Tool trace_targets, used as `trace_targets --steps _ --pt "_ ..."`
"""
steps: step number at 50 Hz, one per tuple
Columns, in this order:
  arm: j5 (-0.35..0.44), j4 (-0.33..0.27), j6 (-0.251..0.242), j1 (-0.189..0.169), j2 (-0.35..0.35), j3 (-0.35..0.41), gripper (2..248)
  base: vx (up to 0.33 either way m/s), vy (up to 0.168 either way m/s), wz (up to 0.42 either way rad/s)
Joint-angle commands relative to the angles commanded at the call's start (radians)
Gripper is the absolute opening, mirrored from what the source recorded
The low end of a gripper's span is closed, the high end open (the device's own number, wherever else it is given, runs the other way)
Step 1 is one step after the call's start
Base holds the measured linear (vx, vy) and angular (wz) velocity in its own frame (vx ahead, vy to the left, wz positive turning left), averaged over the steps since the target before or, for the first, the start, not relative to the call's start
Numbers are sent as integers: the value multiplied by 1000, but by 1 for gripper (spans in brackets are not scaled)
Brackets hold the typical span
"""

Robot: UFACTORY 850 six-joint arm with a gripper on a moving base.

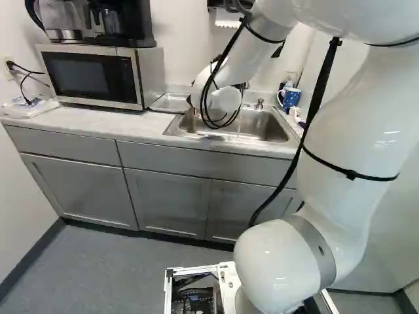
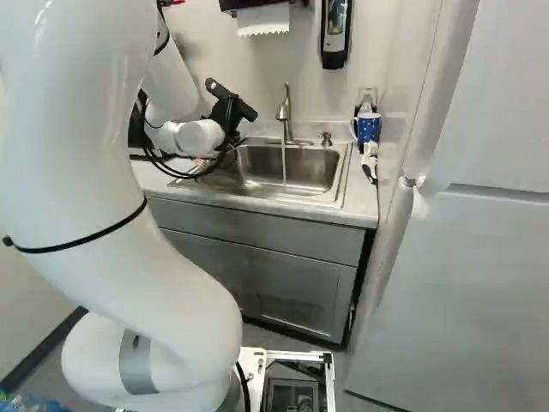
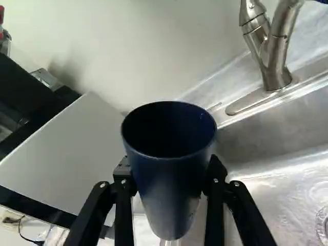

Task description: Rinse the cup and place it in the tray

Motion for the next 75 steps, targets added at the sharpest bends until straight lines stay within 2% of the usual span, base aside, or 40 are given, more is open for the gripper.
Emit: trace_targets --steps 66,68,75 --pt "0 0 -697 0 0 0 124 0 0 0" --pt "0 0 -715 0 0 0 124 0 0 0" --pt "0 0 -715 0 0 0 124 0 0 0"
